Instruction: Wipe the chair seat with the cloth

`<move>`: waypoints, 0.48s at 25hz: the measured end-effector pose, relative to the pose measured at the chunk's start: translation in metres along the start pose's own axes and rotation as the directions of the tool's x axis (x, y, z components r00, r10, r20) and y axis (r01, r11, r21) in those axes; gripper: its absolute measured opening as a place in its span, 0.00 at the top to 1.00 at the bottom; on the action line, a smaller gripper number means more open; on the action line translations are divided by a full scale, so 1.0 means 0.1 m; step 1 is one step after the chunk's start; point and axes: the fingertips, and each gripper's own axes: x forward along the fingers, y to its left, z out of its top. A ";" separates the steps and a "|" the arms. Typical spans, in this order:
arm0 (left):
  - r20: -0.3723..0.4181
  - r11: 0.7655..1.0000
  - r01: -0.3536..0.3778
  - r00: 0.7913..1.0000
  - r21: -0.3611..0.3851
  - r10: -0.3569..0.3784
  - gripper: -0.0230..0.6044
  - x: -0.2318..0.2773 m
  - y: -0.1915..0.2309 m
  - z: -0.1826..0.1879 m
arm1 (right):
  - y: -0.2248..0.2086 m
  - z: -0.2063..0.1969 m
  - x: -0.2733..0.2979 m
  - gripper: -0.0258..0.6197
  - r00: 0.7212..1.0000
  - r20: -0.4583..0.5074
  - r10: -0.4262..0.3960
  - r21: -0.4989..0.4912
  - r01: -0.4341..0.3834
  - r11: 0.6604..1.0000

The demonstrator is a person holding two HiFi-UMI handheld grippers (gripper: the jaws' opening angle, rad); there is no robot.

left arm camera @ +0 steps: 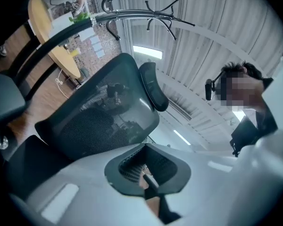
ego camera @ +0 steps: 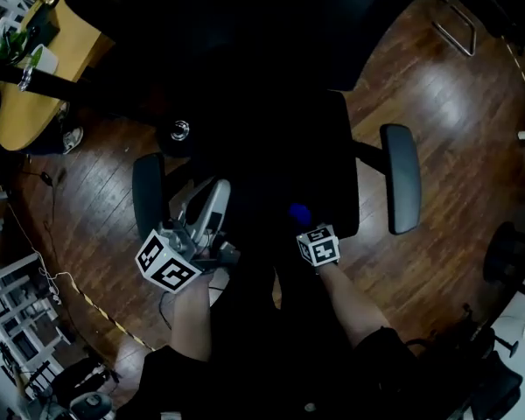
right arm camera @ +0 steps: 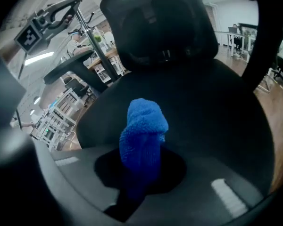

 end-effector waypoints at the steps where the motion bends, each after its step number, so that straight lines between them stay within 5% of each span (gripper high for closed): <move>1: -0.013 1.000 0.022 1.000 -0.006 -0.022 0.98 0.09 -0.02 -0.04 | -0.18 -0.03 -0.10 0.90 0.999 0.002 -0.032 0.014 0.032 0.999; 6: -0.069 0.995 0.097 0.993 -0.027 -0.099 0.98 0.35 -0.15 -0.25 | -0.82 -0.09 -0.58 0.90 0.987 0.038 -0.159 0.056 0.157 0.986; 12: -0.105 0.991 0.130 0.986 -0.028 -0.132 0.98 0.32 -0.20 -0.45 | -0.90 -0.23 -0.62 0.90 0.975 0.072 -0.212 0.094 0.205 0.974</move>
